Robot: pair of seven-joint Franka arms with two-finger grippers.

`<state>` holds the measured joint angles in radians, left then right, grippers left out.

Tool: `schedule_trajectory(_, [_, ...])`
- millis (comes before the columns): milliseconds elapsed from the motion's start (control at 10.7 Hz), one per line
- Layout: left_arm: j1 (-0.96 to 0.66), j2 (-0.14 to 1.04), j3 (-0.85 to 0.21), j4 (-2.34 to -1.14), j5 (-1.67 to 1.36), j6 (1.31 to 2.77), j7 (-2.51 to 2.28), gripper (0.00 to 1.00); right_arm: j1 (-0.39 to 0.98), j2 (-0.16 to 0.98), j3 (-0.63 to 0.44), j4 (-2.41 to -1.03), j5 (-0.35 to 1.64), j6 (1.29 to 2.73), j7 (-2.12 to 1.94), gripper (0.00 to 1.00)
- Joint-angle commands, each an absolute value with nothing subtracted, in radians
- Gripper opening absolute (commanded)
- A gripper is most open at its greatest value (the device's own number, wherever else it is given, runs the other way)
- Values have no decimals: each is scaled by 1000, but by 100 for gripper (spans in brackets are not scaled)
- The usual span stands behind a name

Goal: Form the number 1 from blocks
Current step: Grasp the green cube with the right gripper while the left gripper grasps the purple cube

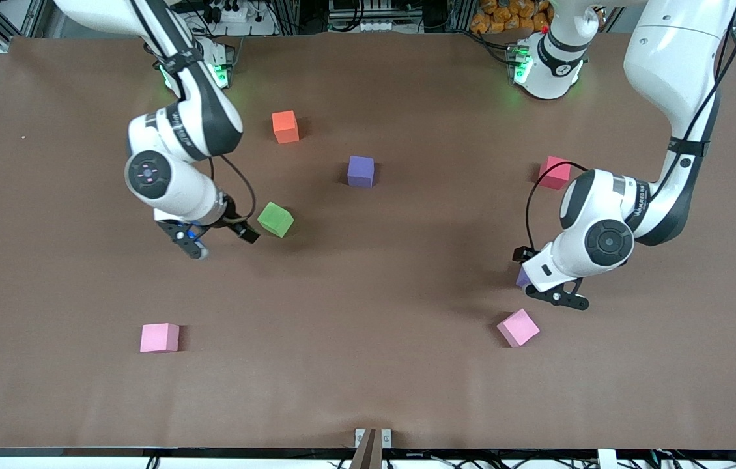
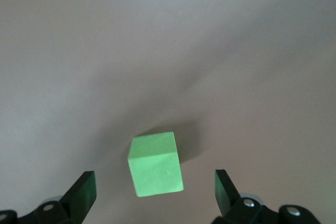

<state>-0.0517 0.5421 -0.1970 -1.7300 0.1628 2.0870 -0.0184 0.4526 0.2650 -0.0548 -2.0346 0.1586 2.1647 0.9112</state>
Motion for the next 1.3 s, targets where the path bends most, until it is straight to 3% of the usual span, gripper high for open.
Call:
schedule_trajectory(0, [-31, 561, -202, -1720, 160, 2091, 35, 100, 485, 261, -60, -2109, 169, 2242, 819, 100])
schedule_trajectory(466, [-38, 603, -202, -1717, 160, 2144, 35, 100, 538, 345, -58, -2114, 256, 2332, 833, 100])
schedule_trajectory(1210, [-46, 643, -201, -1720, 166, 2187, 32, 100, 540, 383, -60, -2120, 253, 2341, 824, 100])
